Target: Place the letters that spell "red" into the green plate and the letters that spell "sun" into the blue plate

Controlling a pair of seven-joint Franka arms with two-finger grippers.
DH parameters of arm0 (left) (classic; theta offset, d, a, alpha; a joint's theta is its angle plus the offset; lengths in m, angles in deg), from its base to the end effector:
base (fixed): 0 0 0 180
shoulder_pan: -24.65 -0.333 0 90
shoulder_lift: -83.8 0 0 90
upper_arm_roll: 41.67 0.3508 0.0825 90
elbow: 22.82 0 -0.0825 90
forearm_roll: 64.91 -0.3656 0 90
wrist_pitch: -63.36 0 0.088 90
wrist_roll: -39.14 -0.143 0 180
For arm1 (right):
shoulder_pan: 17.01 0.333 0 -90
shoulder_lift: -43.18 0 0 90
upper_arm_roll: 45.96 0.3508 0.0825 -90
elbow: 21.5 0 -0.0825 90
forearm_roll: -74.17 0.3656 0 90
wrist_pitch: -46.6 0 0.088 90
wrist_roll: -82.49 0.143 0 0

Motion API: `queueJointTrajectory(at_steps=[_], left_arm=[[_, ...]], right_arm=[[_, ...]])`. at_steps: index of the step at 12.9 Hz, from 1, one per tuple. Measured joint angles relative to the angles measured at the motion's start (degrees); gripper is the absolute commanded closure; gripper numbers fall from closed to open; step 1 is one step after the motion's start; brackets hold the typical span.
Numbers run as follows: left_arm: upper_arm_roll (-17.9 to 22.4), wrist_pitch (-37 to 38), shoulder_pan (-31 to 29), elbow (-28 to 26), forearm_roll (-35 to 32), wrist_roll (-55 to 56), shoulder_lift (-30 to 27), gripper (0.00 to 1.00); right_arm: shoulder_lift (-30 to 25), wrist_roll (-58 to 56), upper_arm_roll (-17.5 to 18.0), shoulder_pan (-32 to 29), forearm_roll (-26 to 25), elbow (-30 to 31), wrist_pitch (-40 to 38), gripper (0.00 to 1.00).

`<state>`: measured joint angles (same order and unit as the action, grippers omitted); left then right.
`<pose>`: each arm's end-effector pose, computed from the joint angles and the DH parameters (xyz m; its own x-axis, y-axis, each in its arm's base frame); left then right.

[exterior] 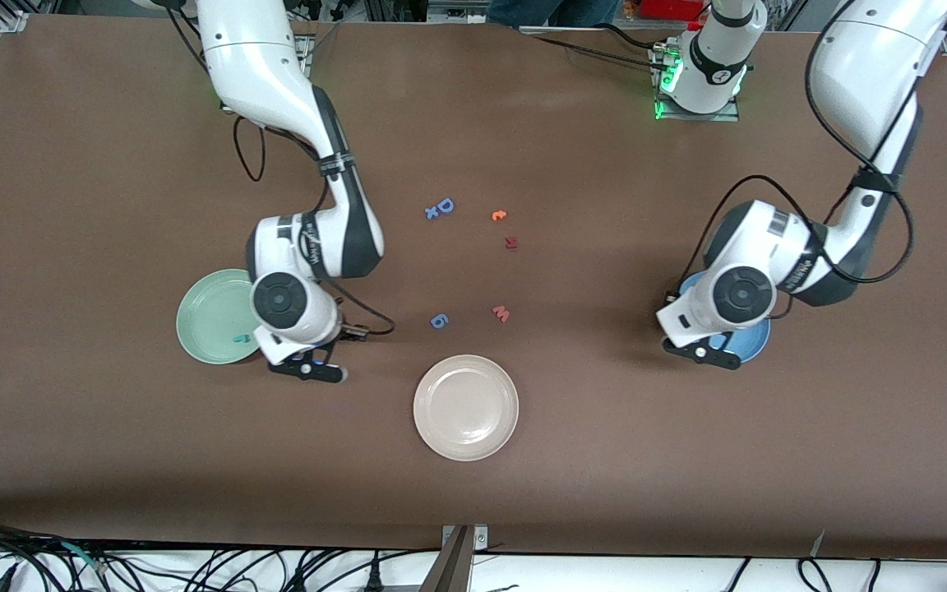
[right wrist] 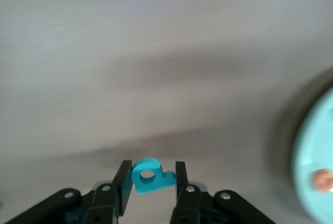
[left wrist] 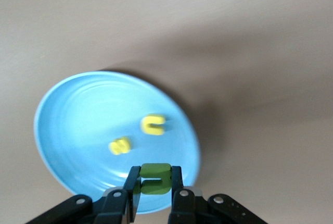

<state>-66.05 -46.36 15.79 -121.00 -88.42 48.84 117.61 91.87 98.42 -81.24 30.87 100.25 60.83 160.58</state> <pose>0.6191 -0.1040 0.2549 0.9225 -0.2419 -0.3009 -0.2940 -0.9453 -0.1414 0.6547 0.2733 0.2319 0.9839 -0.1444 -0.1055 -0.1342 -0.9860 0.0988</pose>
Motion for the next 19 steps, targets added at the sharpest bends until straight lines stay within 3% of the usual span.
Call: queueJointTrajectory(at_steps=[1, 2, 7, 9, 12, 16, 19], left_arm=[[0.03, 0.01, -1.21, -0.51, -0.08, -0.39, 0.35, 0.78], [0.07, 0.01, -2.25, -1.15, -0.09, -0.51, 1.06, 0.01], [-0.12, -0.22, -3.11, -1.82, -0.09, -0.58, 3.57, 0.0], [-0.54, -0.19, -3.13, -0.82, -0.09, -0.84, 3.03, 0.0], [-1.94, 5.04, -2.99, 3.63, 3.15, -0.97, 0.11, 0.0], [-3.04, 19.16, -2.94, 16.97, 7.24, -1.15, -2.78, 0.0], [-2.98, 23.03, -3.34, 24.86, 11.74, -1.18, -4.53, 0.0]], right_arm=[[0.04, -2.68, -1.74, -0.51, -0.07, 0.02, -1.32, 0.72], [0.14, -5.4, -3.23, -1.31, -0.11, 0.07, -2.35, 0.72], [0.39, -20.36, -7.14, -8.32, -0.2, 0.32, -6.67, 0.7], [0.41, -24.61, -8.76, -10.14, -0.19, 0.5, -11.07, 0.0], [0.41, -25.31, -9.51, -10.58, -0.18, 0.57, -13.62, 0.0], [0.19, -25.47, -9.5, -9.99, -0.11, 0.08, -13.8, 0.0], [-0.92, -25.46, -9.51, -8.54, 1.9, -0.41, -14.35, 0.0]])
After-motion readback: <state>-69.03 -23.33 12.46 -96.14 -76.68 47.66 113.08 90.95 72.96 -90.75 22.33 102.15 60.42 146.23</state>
